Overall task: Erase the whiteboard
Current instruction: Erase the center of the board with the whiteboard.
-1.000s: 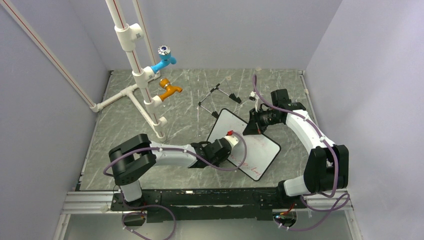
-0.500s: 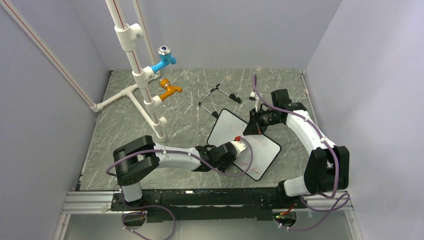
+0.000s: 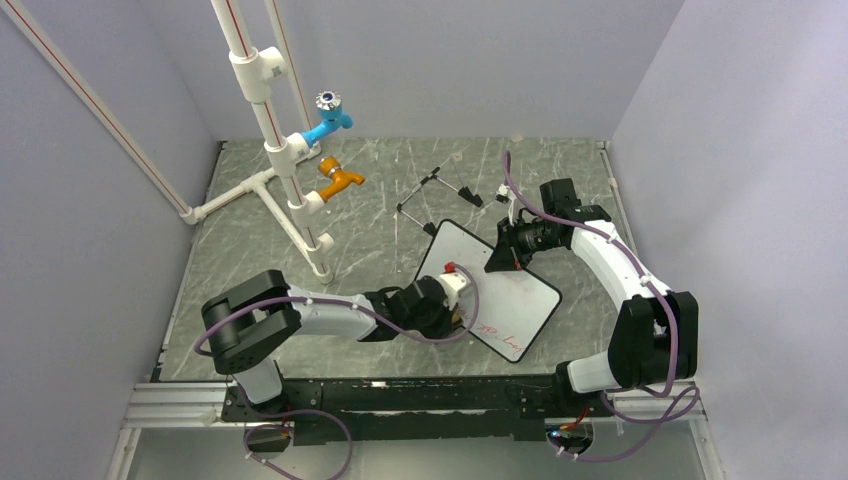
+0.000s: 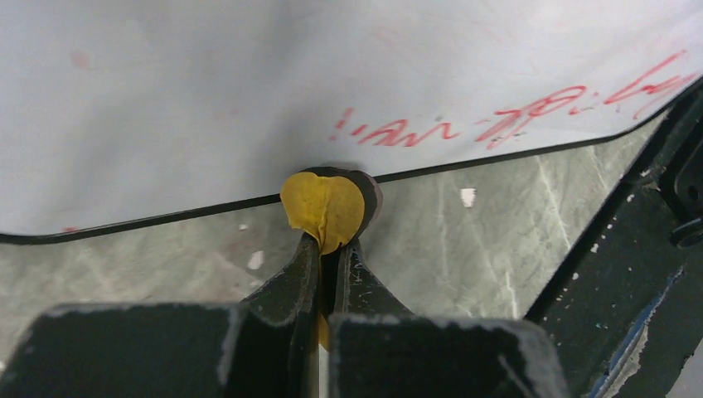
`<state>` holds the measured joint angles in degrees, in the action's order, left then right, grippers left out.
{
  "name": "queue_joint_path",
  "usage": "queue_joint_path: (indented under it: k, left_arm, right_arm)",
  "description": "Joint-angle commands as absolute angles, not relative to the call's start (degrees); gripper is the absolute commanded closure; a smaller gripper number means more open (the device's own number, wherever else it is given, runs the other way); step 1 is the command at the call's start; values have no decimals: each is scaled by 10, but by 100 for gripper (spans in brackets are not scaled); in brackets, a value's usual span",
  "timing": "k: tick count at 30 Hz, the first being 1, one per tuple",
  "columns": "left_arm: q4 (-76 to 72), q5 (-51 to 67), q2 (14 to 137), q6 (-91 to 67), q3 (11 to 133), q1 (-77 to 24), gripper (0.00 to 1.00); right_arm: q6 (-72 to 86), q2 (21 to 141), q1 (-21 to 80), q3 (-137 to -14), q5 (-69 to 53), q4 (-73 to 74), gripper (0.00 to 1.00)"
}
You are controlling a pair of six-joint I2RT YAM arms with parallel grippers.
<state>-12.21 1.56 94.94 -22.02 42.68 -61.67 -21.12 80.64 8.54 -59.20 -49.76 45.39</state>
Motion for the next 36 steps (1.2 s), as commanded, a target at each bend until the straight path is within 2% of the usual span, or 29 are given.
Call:
queue_joint_path:
  k: [1,5,8,14,24,29,36]
  left_arm:
    - [-97,-72,949,-215,395,-555,100]
    - [-97,-84,925,-210,388,-534,100]
    - [-129,-45,904,-196,387,-537,100]
    - [-189,-5,880,-161,415,-598,100]
    - [-190,44,982,-178,519,-661,100]
    - [-188,-13,988,-205,491,-658,100]
    - [-200,-116,959,-260,391,-596,100]
  right_arm:
    - [-275,805,95,-591,-519,428,100]
    - [-274,807,95,-591,-519,427,100]
    - [-274,808,95,-591,-519,427,100]
    - [-274,810,95,-590,-518,425,100]
    - [-274,808,95,-590,-519,426,100]
    - [-275,805,96,-590,-520,428,100]
    - [-274,806,95,-590,-520,427,100]
